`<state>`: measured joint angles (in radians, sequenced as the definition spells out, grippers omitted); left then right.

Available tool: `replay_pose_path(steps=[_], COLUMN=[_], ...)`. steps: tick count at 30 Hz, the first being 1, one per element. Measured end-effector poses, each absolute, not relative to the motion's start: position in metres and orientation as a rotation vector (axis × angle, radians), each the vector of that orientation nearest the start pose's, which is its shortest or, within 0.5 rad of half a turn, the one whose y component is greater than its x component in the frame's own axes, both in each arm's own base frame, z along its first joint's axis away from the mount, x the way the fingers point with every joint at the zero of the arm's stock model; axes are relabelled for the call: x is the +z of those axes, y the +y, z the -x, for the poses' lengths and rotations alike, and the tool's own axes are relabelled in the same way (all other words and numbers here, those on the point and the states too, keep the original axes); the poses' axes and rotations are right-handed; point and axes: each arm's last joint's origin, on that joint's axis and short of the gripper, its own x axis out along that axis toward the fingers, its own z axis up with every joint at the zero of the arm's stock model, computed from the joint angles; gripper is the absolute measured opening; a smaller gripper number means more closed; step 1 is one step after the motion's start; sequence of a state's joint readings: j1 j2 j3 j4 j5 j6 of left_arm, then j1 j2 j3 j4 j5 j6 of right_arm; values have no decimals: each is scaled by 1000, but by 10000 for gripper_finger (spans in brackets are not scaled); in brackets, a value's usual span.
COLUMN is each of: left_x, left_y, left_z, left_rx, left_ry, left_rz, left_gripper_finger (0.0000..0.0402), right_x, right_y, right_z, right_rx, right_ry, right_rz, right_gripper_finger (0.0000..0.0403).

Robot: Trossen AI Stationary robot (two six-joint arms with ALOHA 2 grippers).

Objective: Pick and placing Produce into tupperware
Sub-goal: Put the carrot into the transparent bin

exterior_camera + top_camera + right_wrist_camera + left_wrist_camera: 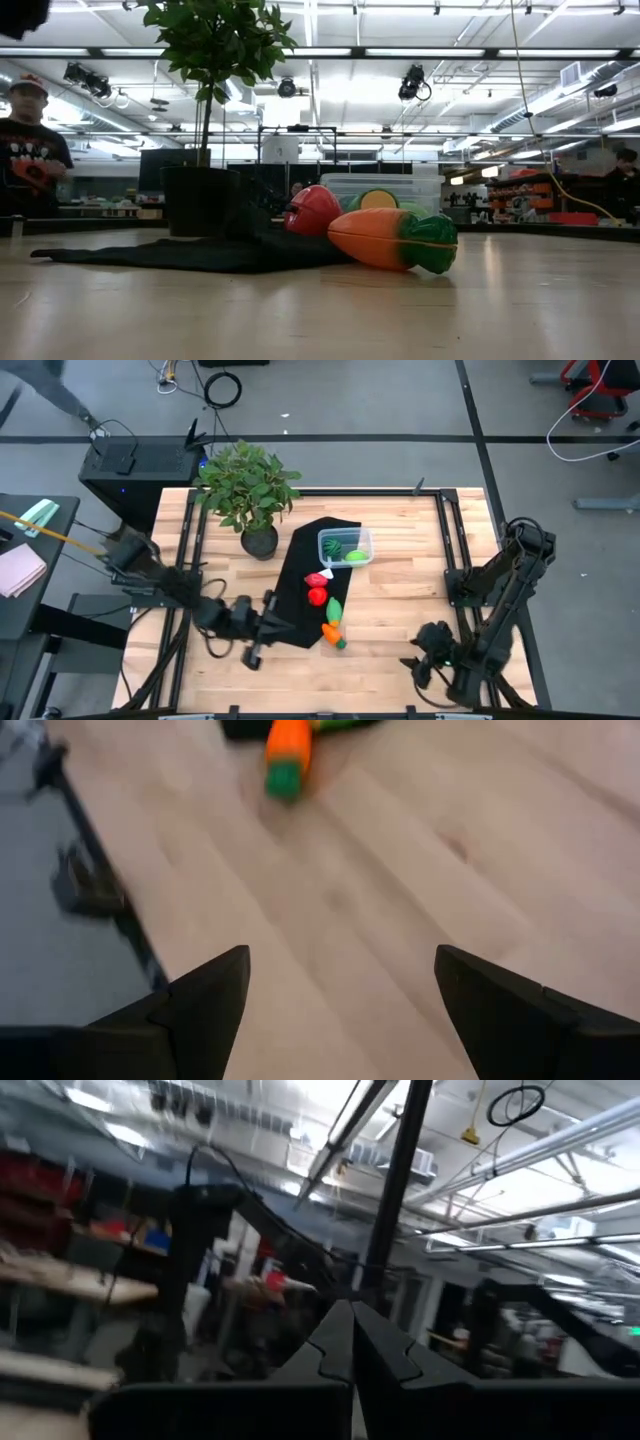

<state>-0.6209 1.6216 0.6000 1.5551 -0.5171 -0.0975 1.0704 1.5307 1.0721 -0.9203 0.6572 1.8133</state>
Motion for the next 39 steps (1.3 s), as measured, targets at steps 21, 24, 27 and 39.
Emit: replay_pose_path(steps=[21, 24, 27, 39], left_x=[220, 220, 220, 218], left_y=[-132, -132, -132, -134], left_z=[-193, -193, -193, -193], left_rx=[-172, -172, -172, -178], left_ry=[-366, -366, -364, -344], left_rz=[423, 423, 421, 410], left_gripper_finger=[21, 25, 32, 31], right_x=[213, 215, 215, 187], right_y=[135, 126, 119, 131], right_z=[-266, -275, -282, -302], right_rx=[-483, -458, -442, -221], right_ry=[808, 795, 782, 914], right_rz=[-692, -697, -692, -618], right_gripper_finger=[323, 323, 323, 324])
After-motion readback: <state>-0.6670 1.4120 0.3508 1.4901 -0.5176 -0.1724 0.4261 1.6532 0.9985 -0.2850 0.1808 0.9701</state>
